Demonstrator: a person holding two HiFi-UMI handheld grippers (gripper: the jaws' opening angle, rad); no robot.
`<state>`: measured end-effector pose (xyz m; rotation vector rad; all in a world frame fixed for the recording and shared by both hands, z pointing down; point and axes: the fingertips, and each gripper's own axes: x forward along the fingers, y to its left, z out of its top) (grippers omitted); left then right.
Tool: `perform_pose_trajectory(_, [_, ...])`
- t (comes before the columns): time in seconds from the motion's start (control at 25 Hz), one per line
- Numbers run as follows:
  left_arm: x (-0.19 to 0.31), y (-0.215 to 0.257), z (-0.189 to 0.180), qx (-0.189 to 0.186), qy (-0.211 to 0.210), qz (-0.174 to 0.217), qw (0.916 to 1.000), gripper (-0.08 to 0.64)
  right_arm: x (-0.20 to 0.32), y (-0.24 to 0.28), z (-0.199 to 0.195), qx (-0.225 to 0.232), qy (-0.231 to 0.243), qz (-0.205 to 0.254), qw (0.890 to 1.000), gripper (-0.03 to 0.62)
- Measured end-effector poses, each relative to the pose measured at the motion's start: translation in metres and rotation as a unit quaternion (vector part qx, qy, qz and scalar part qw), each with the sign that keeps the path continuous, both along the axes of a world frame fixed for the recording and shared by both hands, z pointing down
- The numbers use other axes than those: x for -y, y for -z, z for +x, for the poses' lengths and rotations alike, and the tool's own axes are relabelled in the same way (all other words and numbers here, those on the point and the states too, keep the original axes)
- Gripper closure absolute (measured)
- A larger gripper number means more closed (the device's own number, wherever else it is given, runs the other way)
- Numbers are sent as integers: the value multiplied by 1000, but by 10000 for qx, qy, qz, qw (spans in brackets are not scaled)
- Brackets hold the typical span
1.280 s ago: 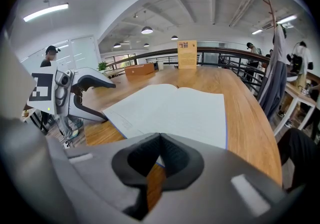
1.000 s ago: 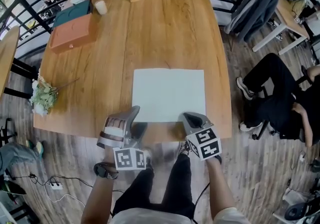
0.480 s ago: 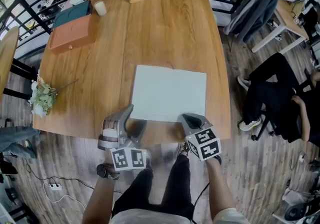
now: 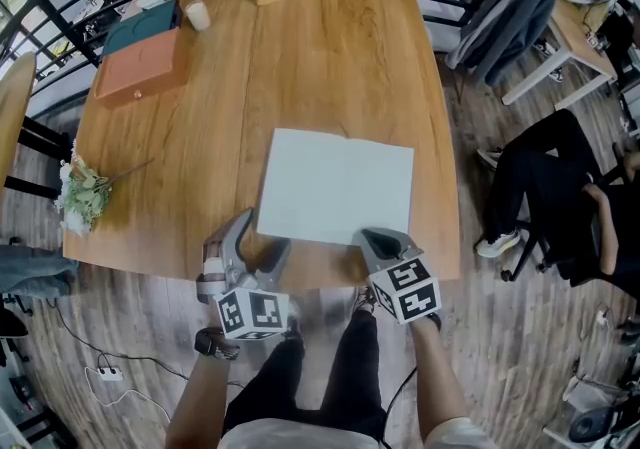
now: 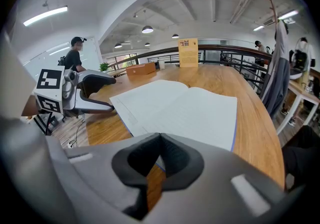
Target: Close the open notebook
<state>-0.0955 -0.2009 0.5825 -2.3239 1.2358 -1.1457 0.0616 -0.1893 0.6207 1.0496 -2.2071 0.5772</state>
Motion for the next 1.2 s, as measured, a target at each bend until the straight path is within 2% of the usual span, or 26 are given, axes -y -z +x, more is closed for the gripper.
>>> perform_pose_trajectory(0.16, [0,-4,-2,-331,153,-181,9992,179,0,-1,1,36,8,-65,10000,591])
perform_pose_trajectory(0.28, [2,-5,-3,-386,188,-245,9988,179,1,-1,0,109,15,-182,9998,591])
perform_pose_trajectory(0.72, [2,11,4,-248,-29,257,9994,179,1,-2,0,191,26,-291,9994,591])
perform_pose_trajectory(1.2, [2,31,13,-610,-153,412,9972,179,1,-2,-1,173,30,-286,9994,591])
